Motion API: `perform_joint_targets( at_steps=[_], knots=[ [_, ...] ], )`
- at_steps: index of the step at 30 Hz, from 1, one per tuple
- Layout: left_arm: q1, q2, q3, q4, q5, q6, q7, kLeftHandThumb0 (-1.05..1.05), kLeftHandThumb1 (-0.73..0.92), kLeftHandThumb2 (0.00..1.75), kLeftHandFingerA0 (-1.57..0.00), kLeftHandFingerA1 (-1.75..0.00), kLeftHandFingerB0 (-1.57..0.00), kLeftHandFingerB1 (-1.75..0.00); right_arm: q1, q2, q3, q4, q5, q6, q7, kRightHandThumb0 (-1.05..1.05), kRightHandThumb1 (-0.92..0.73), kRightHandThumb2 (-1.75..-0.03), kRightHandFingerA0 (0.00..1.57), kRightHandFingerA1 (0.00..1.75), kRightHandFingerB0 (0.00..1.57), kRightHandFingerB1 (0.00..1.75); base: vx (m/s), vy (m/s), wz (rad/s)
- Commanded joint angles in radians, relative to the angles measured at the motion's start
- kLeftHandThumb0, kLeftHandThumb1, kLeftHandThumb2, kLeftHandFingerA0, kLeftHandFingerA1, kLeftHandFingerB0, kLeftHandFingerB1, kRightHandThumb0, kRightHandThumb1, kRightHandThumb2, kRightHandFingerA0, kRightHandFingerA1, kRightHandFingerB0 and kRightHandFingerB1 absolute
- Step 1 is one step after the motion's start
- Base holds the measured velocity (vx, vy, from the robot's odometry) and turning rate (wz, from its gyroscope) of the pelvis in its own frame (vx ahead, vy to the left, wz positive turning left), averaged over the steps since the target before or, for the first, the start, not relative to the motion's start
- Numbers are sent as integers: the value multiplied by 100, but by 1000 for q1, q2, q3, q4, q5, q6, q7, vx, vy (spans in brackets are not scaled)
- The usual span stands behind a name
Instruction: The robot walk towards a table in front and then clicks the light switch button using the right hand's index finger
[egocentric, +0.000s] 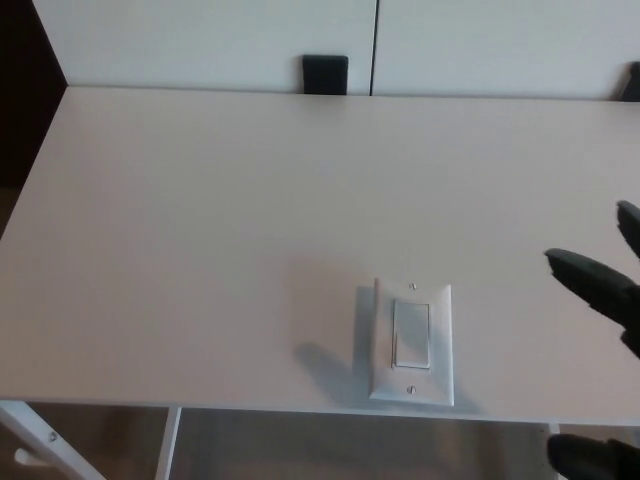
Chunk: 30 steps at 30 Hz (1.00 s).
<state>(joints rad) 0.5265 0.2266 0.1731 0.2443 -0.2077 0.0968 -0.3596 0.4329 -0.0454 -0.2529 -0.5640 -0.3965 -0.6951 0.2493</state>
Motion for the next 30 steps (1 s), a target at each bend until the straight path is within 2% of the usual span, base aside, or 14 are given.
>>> perform_joint_targets(
  at_steps=[1, 6, 11, 16, 17, 20, 21, 23, 24, 28, 29, 30],
  knots=[
    [9, 17, 2, -9, 23, -26, 3, -39, 73, 61, -54, -45, -32, -37, -146, -43, 158, 62, -707, 84, -98, -83, -57, -94, 0, 8, 14, 40, 0, 0, 0],
    [9, 20, 1, -19, 25, -19, 4, -36, 74, 62, -55, -45, -32, -37, -161, -51, 205, 81, -773, 122, -119, -76, -50, -91, 2, 16, 15, 41, 0, 0, 0],
    [4, 22, -4, -13, 33, -21, 7, -38, 73, 61, -54, -45, -33, -37, -182, -60, 255, 100, -839, 178, -106, -76, -48, -89, 2, 16, 14, 39, 0, 0, 0],
    [1, 22, -7, -15, 35, -18, 7, -36, 74, 62, -54, -45, -33, -37, -207, -65, 310, 135, -922, 241, -124, -82, -50, -89, 0, 5, 16, 38, 0, 0, 0],
    [-3, 22, -8, -11, 36, -23, 6, -37, 73, 62, -54, -45, -32, -38, -217, -71, 327, 149, -950, 256, -147, -77, -46, -87, 6, 14, 18, 41, 0, 0, 0],
    [2, 24, -11, -30, 36, -19, 4, -38, 73, 62, -53, -45, -31, -37, -228, -79, 365, 159, -1018, 292, -153, -76, -47, -89, 3, 16, 14, 40, 0, 0, 0],
    [5, 24, -11, -39, 33, -13, 4, -38, 73, 62, -53, -45, -31, -37, -232, -84, 380, 165, -1042, 304, -165, -80, -61, -59, 2, 27, 23, 30, 0, 0, 0],
    [4, 24, -10, -43, 33, -8, 5, -37, 73, 61, -55, -45, -32, -37, -235, -90, 398, 174, -1066, 319, -176, -80, -61, -60, 0, 28, 23, 30, 0, 0, 0],
    [2, 26, -8, -44, 29, -5, 2, -36, 73, 62, -54, -45, -32, -38, -237, -98, 422, 189, -1100, 337, -179, -77, -47, -88, 4, 16, 15, 41, 0, 0, 0],
    [0, 26, -10, -43, 32, -6, 4, -37, 72, 61, -57, -46, -33, -38, -236, -100, 455, 214, -1128, 375, -174, -75, -45, -87, 4, 16, 14, 39, 0, 0, 0],
    [0, 27, -10, -43, 33, -5, 3, -37, 71, 61, -56, -46, -33, -38, -235, -98, 463, 226, -1134, 388, -175, -81, -56, -63, 0, 26, 19, 30, 0, 0, 0],
    [-1, 27, -11, -42, 32, -5, 1, -37, 71, 61, -56, -46, -33, -38, -234, -97, 472, 237, -1141, 403, -177, -81, -56, -63, 0, 26, 19, 30, 0, 0, 0]
  ],
)
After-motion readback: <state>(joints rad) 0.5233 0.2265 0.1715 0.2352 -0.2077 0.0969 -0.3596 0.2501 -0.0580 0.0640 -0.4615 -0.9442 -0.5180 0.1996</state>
